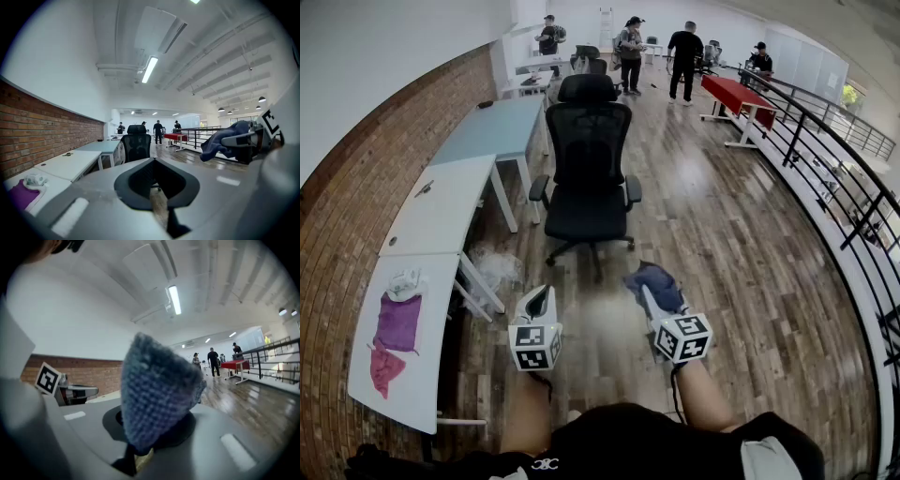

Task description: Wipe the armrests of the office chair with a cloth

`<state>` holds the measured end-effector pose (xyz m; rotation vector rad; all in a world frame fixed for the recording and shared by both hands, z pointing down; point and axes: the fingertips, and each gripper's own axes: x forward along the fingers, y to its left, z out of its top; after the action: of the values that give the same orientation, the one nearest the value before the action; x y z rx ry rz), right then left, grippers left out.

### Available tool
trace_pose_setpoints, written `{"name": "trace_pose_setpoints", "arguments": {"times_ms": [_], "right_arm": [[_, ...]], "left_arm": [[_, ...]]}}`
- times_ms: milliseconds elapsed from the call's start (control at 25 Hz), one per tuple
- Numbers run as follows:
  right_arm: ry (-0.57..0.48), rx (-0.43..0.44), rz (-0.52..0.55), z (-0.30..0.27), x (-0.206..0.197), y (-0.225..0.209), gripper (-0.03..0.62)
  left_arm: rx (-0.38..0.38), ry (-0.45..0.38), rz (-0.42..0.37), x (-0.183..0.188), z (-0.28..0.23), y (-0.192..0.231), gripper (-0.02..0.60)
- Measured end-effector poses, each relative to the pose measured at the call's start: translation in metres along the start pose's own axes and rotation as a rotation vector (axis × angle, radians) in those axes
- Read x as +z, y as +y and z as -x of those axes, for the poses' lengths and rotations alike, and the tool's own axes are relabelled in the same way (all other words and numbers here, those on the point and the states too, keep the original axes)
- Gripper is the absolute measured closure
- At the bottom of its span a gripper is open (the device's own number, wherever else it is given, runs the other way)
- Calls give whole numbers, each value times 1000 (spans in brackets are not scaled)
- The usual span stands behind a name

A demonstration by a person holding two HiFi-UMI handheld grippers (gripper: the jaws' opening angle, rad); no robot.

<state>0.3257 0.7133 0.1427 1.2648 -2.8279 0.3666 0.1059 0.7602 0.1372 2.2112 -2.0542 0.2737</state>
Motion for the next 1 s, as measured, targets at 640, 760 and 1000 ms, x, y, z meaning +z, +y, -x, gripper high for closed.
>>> {"name": "trace_pose_setpoints", "arguments": {"times_ms": [640, 760, 1000], "right_arm": [[2, 3, 41, -9, -5, 10, 536], [9, 0, 71, -11, -4, 11, 536], [13, 6, 96, -19, -4, 28, 536]], "left_arm": [[7, 18, -18, -10, -1, 5, 575], [3, 16, -1, -11, 1, 7, 575], [-24, 24, 48, -17, 3, 18, 577]]}}
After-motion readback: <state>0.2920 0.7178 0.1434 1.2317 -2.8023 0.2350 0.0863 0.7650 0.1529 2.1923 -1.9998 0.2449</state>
